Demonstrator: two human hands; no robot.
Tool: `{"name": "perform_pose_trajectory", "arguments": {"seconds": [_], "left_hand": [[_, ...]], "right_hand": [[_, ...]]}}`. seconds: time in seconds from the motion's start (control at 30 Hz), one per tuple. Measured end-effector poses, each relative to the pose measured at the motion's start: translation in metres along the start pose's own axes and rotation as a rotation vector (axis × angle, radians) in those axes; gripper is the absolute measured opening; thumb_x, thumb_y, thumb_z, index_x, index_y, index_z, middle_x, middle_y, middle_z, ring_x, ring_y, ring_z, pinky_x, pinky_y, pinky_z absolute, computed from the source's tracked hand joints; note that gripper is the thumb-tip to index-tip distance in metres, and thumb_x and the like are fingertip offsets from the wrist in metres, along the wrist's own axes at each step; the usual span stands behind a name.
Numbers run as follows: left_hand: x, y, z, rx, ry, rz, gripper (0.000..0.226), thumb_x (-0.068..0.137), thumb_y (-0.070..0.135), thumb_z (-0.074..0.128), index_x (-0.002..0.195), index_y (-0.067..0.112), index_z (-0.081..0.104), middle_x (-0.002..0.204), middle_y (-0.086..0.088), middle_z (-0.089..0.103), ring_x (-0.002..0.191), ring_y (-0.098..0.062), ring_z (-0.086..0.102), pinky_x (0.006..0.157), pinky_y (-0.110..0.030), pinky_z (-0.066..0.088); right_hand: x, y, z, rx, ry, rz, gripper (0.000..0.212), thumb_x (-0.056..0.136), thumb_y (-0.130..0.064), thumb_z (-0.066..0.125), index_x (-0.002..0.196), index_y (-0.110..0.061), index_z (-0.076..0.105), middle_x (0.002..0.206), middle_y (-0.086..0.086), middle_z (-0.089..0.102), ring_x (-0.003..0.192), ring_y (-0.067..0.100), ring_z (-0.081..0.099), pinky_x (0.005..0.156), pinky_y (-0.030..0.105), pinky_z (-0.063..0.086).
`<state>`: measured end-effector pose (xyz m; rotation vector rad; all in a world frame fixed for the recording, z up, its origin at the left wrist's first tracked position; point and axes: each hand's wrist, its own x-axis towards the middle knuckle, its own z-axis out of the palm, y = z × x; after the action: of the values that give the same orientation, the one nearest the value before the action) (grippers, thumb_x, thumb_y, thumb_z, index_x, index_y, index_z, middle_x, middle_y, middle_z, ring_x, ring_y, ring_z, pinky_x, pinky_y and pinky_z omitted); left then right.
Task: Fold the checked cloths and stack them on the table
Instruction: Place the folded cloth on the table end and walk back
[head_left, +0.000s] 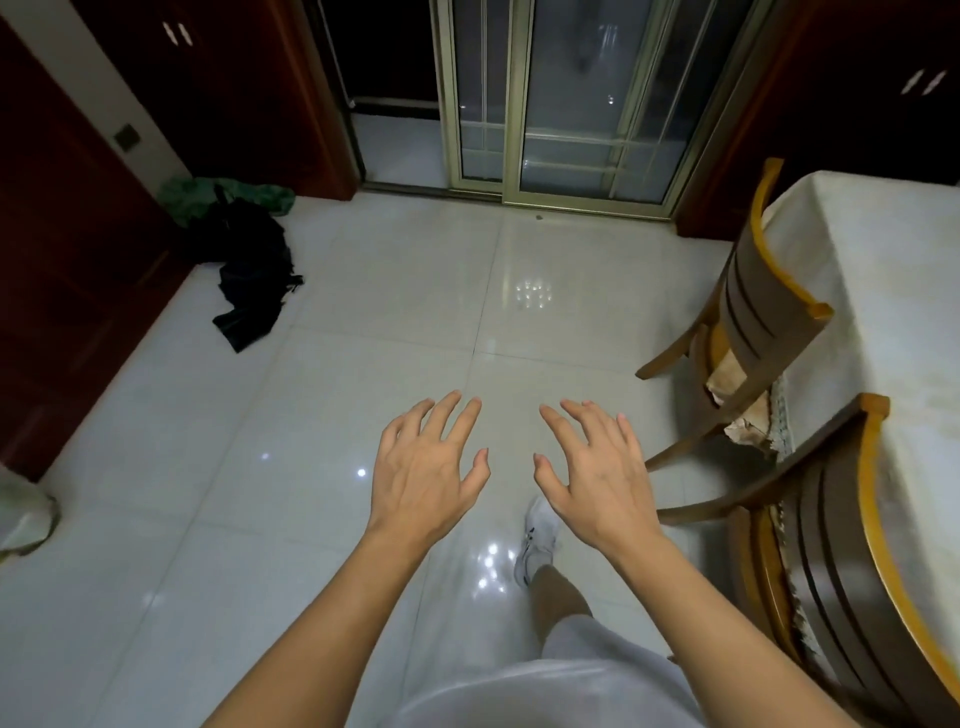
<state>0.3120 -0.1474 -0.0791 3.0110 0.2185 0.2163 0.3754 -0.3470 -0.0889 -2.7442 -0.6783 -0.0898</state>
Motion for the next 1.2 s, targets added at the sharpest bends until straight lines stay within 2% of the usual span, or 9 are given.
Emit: {"name": "perform_pose_trajectory", "arguments": {"seconds": [0.2, 0.43, 0.57, 0.67, 0.73, 0.87, 1.07, 1.2], "left_hand": [[0.135, 0.015, 0.011, 0.006, 0.042, 0.022, 0.056, 0.093, 0.05, 0.042, 0.141, 0.022, 0.053, 0.141, -0.001, 0.056, 0.123, -0.026, 0.054, 0.098, -0.042, 0.046], [0.294, 0.049, 0.026, -0.009, -0.001, -0.003, 0.057, 0.093, 0.051, 0.04, 0.141, 0.023, 0.052, 0.143, 0.0, 0.055, 0.125, -0.026, 0.054, 0.098, -0.042, 0.045], [0.363, 0.067, 0.038, -0.018, -0.032, 0.019, 0.059, 0.093, 0.052, 0.038, 0.142, 0.023, 0.052, 0.143, -0.001, 0.056, 0.126, -0.026, 0.054, 0.099, -0.042, 0.046], [0.412, 0.076, 0.049, -0.039, -0.044, 0.046, 0.058, 0.093, 0.052, 0.038, 0.141, 0.023, 0.052, 0.142, -0.001, 0.057, 0.125, -0.026, 0.055, 0.099, -0.042, 0.046], [0.444, 0.08, 0.056, -0.049, -0.05, 0.067, 0.058, 0.094, 0.051, 0.038, 0.142, 0.023, 0.053, 0.142, -0.002, 0.057, 0.125, -0.026, 0.054, 0.1, -0.042, 0.045], [0.511, 0.082, 0.071, -0.062, -0.077, 0.101, 0.061, 0.095, 0.054, 0.032, 0.143, 0.023, 0.052, 0.143, -0.003, 0.056, 0.127, -0.027, 0.053, 0.102, -0.043, 0.045], [0.637, 0.068, 0.098, -0.08, -0.092, 0.144, 0.062, 0.096, 0.055, 0.029, 0.146, 0.025, 0.048, 0.148, -0.001, 0.052, 0.133, -0.027, 0.049, 0.104, -0.042, 0.043], [0.735, 0.056, 0.114, -0.112, -0.088, 0.187, 0.06, 0.096, 0.055, 0.033, 0.148, 0.026, 0.045, 0.15, -0.001, 0.05, 0.134, -0.027, 0.047, 0.105, -0.043, 0.042]], "right_hand": [[0.115, 0.054, 0.014, 0.034, 0.019, 0.015, 0.055, 0.093, -0.048, 0.048, 0.142, -0.024, 0.052, 0.144, 0.004, 0.054, 0.136, 0.026, 0.046, 0.117, 0.052, 0.029], [0.256, 0.141, -0.002, 0.058, 0.02, 0.059, 0.054, 0.094, -0.047, 0.05, 0.144, -0.024, 0.051, 0.146, 0.003, 0.052, 0.138, 0.025, 0.043, 0.119, 0.05, 0.025], [0.309, 0.179, -0.005, 0.061, 0.055, 0.112, 0.057, 0.093, -0.051, 0.042, 0.141, -0.023, 0.055, 0.143, 0.004, 0.055, 0.135, 0.026, 0.048, 0.115, 0.053, 0.033], [0.343, 0.202, -0.003, 0.06, 0.089, 0.125, 0.053, 0.092, -0.048, 0.051, 0.139, -0.022, 0.057, 0.141, 0.004, 0.057, 0.132, 0.027, 0.051, 0.112, 0.054, 0.039], [0.367, 0.217, 0.0, 0.036, 0.07, 0.151, 0.052, 0.094, -0.048, 0.054, 0.14, -0.024, 0.055, 0.143, 0.003, 0.056, 0.134, 0.025, 0.049, 0.113, 0.053, 0.037], [0.419, 0.244, 0.007, 0.008, 0.033, 0.201, 0.054, 0.096, -0.051, 0.049, 0.143, -0.026, 0.05, 0.147, 0.002, 0.051, 0.138, 0.025, 0.044, 0.116, 0.052, 0.031], [0.528, 0.278, 0.007, -0.025, 0.061, 0.254, 0.053, 0.094, -0.045, 0.06, 0.141, -0.023, 0.053, 0.144, 0.006, 0.054, 0.135, 0.028, 0.048, 0.112, 0.055, 0.037], [0.612, 0.311, 0.0, -0.067, 0.06, 0.3, 0.054, 0.095, -0.046, 0.053, 0.143, -0.022, 0.051, 0.145, 0.007, 0.052, 0.135, 0.028, 0.046, 0.114, 0.054, 0.035]]}}
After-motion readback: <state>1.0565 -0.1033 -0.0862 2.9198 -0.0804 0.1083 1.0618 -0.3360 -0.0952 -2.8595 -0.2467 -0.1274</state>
